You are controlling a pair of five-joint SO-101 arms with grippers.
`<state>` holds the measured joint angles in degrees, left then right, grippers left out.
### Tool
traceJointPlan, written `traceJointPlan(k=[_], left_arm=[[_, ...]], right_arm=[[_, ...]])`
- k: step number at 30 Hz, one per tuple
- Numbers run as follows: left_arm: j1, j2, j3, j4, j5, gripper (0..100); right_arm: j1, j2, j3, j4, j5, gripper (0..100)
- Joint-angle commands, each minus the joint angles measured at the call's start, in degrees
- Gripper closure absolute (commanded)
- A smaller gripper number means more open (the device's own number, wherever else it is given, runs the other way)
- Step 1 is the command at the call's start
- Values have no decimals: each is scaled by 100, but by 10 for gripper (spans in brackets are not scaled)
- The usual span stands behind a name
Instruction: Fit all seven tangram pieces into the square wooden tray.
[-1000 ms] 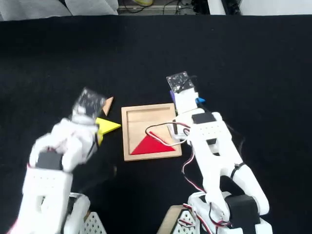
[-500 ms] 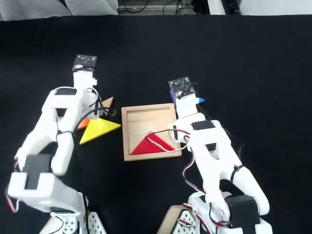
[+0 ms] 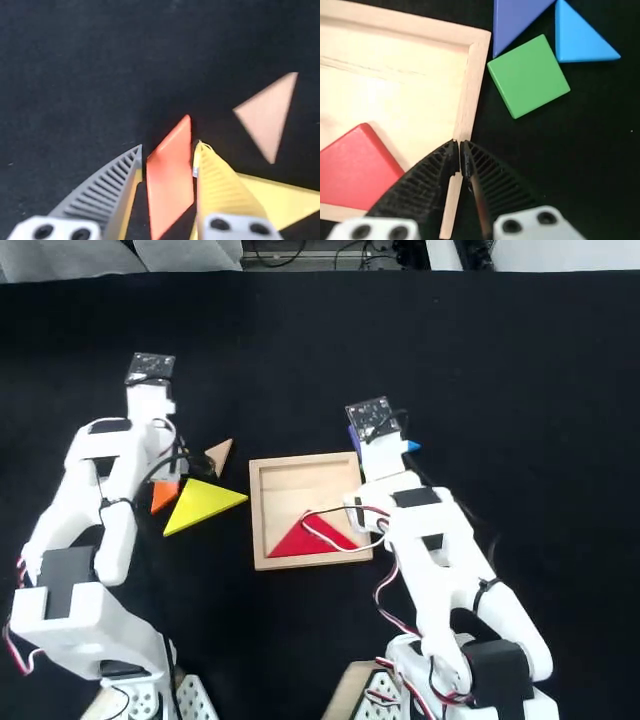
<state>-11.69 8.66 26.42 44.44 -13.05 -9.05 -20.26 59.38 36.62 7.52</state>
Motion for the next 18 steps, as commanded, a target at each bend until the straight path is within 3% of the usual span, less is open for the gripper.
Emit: traceJointPlan(k=[1, 5, 10, 18], left_arm=[[-444, -53, -321, -79, -70, 822], [-787, -132, -286, 141, -70, 822], [-549, -756, -505, 1213, 26, 822], [-189, -1758, -57, 1758, 1679, 803]], right_arm=[[70, -207, -22, -97, -26, 985], [70, -207, -22, -97, -26, 985], [70, -207, -22, -105, -26, 985], [70, -207, -22, -79, -26, 984]])
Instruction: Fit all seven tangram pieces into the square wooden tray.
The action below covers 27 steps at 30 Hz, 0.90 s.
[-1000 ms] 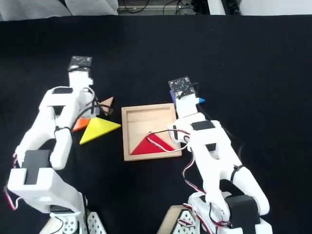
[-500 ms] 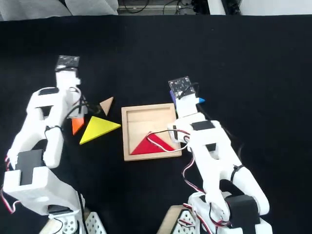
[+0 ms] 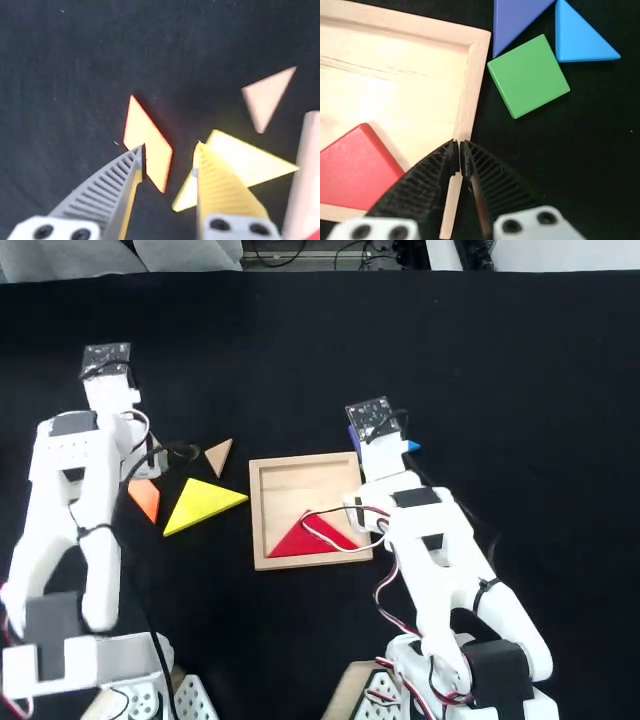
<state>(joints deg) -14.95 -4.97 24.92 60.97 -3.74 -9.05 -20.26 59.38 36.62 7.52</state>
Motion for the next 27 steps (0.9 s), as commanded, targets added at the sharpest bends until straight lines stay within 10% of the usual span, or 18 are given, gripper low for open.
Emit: traceJointPlan(k=[1, 7, 27], left_arm=[[101, -396, 154, 105, 1029, 781], [-198, 334, 163, 18, 2295, 655], [-593, 1547, 48, -1064, 2321, 690]], right_arm=[[70, -207, -22, -79, -26, 984], [53, -207, -22, -79, -26, 984], [53, -207, 31, -88, 273, 984]])
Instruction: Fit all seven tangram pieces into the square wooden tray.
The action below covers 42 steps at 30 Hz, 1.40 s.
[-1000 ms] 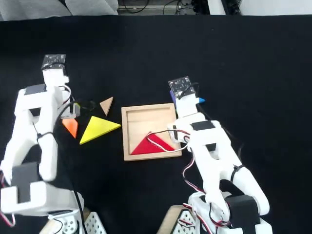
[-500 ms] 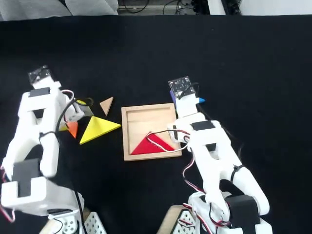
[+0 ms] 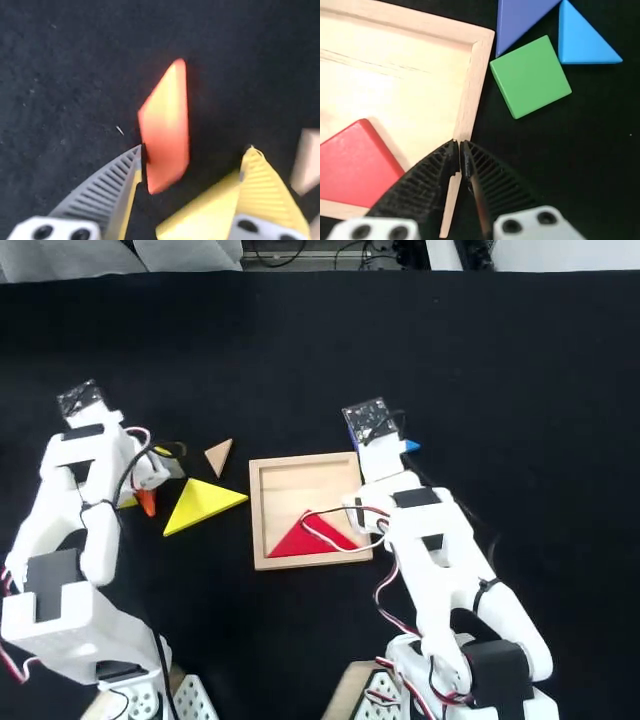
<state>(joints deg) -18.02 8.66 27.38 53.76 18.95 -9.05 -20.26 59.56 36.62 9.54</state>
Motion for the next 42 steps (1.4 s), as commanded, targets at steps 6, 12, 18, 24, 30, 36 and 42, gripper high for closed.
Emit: traceJointPlan(k=[6, 12, 18, 24, 30, 36, 42], left_arm=[[-338, 747, -936, 360, 79, 690], [-532, 1099, -1305, 862, 527, 691], [-1086, 862, -1455, 1741, 88, 687], [-1191, 26, -1393, 2136, -193, 685], [-901, 237, -1393, 1732, -176, 687], [-1086, 1055, -1622, 1345, -202, 689], [-1235, 1204, -1912, 1319, -448, 713]], right_arm=[[53, -207, 13, -79, 79, 984], [62, -207, 13, -79, 79, 984], [53, -207, 13, -79, 79, 984], [53, -207, 13, -88, 79, 984], [53, -207, 13, -79, 79, 984], [53, -207, 13, -79, 79, 985], [53, -207, 13, -79, 79, 985]])
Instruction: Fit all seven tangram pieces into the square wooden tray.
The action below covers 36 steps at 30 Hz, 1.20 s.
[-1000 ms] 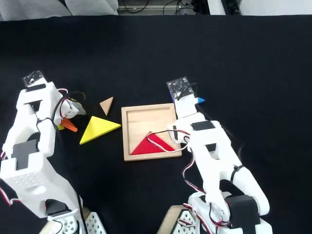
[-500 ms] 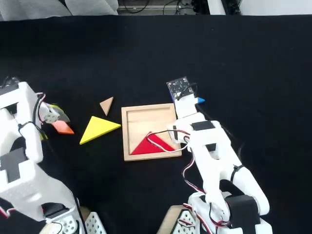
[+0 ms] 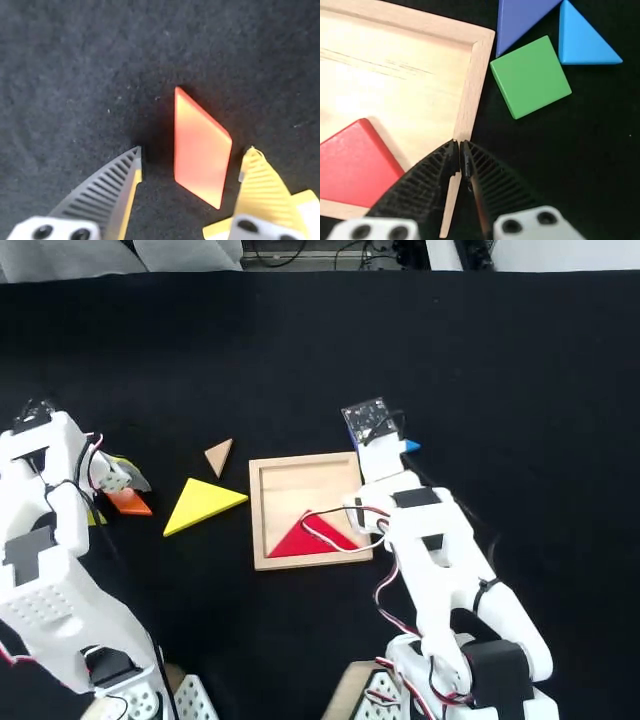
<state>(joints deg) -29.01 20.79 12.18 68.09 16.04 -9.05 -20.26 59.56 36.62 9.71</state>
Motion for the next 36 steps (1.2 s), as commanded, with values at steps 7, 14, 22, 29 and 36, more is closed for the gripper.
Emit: traceJointPlan(k=[7, 14, 22, 29, 36], left_arm=[[-40, 44, -391, -88, -589, 874], [593, -123, -954, 1152, -932, 875], [3081, -774, -3398, 3270, -800, 876], [4892, -563, -3846, 2954, 941, 873], [5833, 668, -3600, 2198, 1196, 876]], right_arm=[[53, -207, 13, -79, 62, 986], [132, -251, -4, -79, 62, 986], [1064, -752, -48, 62, -237, 986], [1934, -1657, 215, 123, -642, 986], [2567, -1859, 198, 114, -633, 986]])
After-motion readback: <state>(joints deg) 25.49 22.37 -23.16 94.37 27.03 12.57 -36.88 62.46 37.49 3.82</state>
